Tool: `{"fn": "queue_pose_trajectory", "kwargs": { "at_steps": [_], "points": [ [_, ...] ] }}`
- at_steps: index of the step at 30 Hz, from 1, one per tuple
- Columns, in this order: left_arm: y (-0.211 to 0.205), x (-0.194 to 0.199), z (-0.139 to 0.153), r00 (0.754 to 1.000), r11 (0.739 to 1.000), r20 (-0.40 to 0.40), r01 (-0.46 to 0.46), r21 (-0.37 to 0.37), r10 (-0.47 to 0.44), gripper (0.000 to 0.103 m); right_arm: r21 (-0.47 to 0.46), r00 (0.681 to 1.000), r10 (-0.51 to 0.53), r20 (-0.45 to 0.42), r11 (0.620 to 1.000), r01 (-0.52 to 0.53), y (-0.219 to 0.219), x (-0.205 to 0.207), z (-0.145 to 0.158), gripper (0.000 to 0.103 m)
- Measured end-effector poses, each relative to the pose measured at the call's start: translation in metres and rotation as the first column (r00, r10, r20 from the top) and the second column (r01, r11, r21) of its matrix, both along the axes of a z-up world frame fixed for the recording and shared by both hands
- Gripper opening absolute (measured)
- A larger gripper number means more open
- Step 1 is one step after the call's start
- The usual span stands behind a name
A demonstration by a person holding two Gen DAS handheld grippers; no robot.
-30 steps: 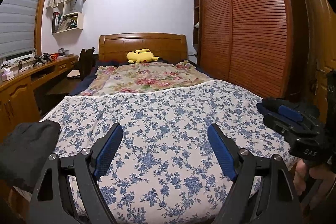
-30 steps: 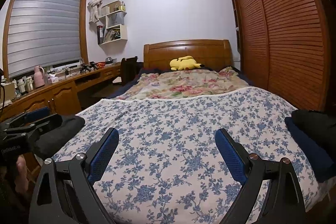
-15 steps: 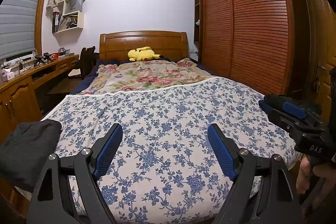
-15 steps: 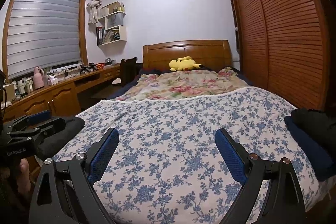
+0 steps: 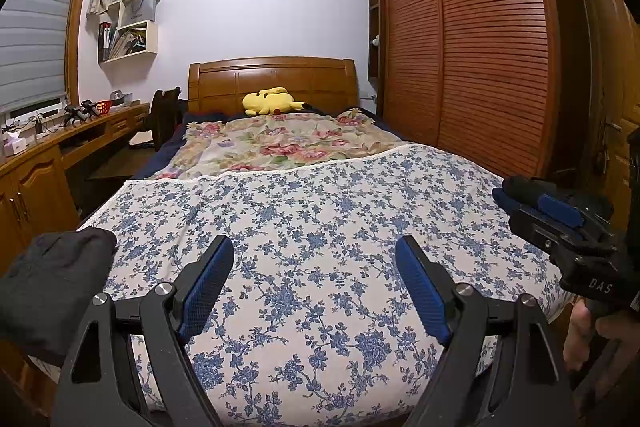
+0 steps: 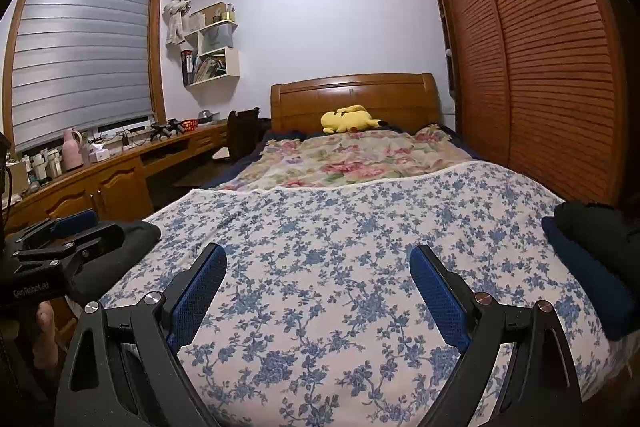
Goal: Fold large clothes
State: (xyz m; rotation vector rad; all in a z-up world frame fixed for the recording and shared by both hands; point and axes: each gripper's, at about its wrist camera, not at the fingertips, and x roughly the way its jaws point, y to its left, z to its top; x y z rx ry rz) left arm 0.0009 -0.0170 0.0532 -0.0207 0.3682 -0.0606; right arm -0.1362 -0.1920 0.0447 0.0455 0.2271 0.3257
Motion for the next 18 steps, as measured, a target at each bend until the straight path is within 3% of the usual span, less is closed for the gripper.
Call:
{"fn": "queue_pose_trajectory", "kwargs": {
  "at_steps": [18],
  "points": [
    [0.0,0.0009,-0.0019,1.0,1.0,0.003,-0.001,-0.003,0.001,0.084,0.003,1.0,0.004,0.002,1.0,-0.004,-0.002,-0.0009,-0.0003,0.094]
  ]
}}
